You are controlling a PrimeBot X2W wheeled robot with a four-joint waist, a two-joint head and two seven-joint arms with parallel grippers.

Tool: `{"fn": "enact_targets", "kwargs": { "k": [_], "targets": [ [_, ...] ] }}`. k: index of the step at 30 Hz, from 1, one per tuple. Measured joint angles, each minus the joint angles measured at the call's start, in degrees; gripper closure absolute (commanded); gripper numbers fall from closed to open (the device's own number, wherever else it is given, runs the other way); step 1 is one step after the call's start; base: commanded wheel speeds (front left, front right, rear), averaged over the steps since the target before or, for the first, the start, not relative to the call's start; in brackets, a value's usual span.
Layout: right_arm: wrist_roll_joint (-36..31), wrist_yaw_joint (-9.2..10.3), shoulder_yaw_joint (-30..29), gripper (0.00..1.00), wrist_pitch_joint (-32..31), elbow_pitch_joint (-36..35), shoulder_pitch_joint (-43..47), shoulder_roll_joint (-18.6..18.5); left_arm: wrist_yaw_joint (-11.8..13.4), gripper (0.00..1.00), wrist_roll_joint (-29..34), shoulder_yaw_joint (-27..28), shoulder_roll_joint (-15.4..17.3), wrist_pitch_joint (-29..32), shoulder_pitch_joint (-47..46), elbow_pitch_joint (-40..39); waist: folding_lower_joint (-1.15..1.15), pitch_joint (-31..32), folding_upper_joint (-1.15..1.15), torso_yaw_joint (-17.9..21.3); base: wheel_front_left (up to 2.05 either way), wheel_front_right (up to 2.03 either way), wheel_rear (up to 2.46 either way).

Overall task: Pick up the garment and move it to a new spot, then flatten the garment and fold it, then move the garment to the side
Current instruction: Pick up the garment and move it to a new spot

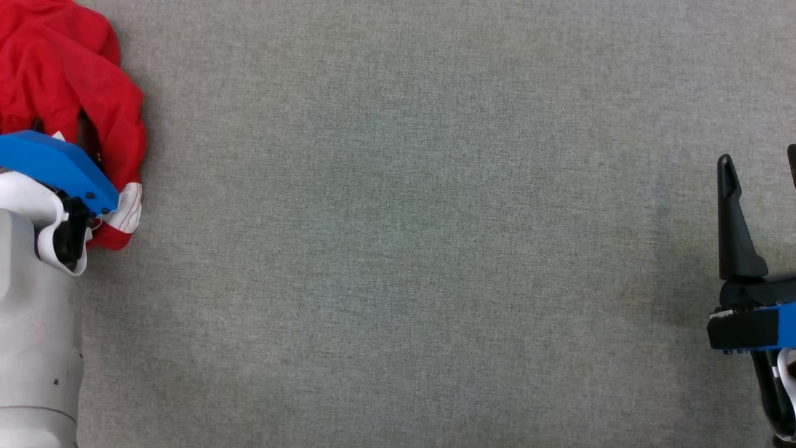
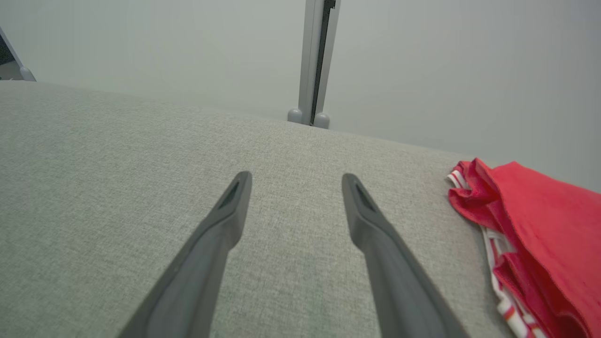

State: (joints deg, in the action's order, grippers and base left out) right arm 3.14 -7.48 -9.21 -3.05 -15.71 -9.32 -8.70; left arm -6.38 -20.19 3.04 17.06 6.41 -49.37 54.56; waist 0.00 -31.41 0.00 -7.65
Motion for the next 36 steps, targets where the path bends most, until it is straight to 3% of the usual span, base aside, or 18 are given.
{"fn": "enact_targets", "kwargs": {
  "k": [3, 4, 5, 6, 12, 21, 28, 36],
  "targets": [
    [-0.04, 0.00, 0.34, 0.00, -0.30, -0.11, -0.52, 0.00, -0.23, 0.00, -0.32, -0.57, 0.25, 1.69, -1.39, 2.03, 0.00, 0.21, 0.00, 0.14, 0.00, 0.00, 0.00],
    [-0.04, 0.00, 0.42, 0.00, -0.38, -0.14, -0.66, 0.00, -0.29, 0.09, -0.49, -0.73, 0.31, 1.89, -1.62, 2.55, 0.00, 0.33, 0.00, 0.25, 0.00, 0.00, 0.00],
    [-0.04, 0.00, 0.42, 0.00, -0.37, -0.13, -0.72, 0.00, -0.32, 0.65, -0.67, -0.81, 0.41, 1.91, -1.85, 3.07, -0.01, 0.46, 0.00, 0.39, 0.00, 0.00, 0.00],
    [-0.04, 0.00, 0.44, 0.00, -0.36, -0.08, -0.75, -0.01, -0.44, 1.00, -0.97, -0.97, 0.53, 1.91, -2.09, 3.55, 0.00, 0.60, 0.00, 0.55, 0.00, 0.00, 0.00],
    [0.10, 0.00, 0.32, 0.00, 0.45, 1.33, -0.76, 0.59, -0.70, 1.00, -1.10, -2.29, 1.05, -0.22, -2.35, 5.68, 0.00, 2.46, 0.00, 1.62, 0.00, 0.00, 0.00],
    [0.53, 0.00, 0.49, 0.00, 2.94, 5.34, 0.15, 2.87, -0.76, 1.00, 0.23, -5.22, 2.59, -9.75, -3.88, 3.00, 0.00, 8.49, 0.00, 3.59, 0.00, 0.00, 0.00],
    [1.14, 0.00, 0.14, 0.00, 4.65, 7.91, 2.27, 4.55, -0.83, 1.00, 2.99, -10.21, 1.86, -14.54, -7.45, -6.71, -0.01, 13.72, 0.00, 7.21, 0.00, 0.00, 0.00],
    [2.04, 0.00, 0.08, 0.00, 6.28, 9.99, 3.18, 5.50, -1.00, 1.00, 3.38, -15.33, -1.10, -11.88, -8.38, -22.27, -0.01, 16.05, 0.00, 12.89, 0.00, 0.00, 0.00]
  ]
}}
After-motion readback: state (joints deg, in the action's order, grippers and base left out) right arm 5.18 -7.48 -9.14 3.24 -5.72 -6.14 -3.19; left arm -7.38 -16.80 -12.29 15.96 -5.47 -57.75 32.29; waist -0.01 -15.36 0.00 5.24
